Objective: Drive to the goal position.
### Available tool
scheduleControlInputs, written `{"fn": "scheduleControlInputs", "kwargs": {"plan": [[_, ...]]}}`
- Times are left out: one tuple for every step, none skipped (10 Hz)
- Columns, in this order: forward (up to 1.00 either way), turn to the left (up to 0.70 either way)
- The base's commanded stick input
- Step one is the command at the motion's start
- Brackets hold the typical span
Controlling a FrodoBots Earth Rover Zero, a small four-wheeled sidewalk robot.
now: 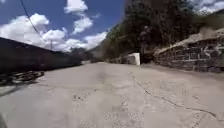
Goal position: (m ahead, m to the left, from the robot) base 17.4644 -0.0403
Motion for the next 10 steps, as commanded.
{"fn": "scheduleControlInputs", "kwargs": {"plan": [[1.0, -0.01], [1.0, -0.01], [1.0, 0.34], [1.0, 0.24], [1.0, -0.01], [1.0, -0.01], [1.0, -0.01], [1.0, -0.01], [1.0, -0.01], [1.0, -0.01]]}}
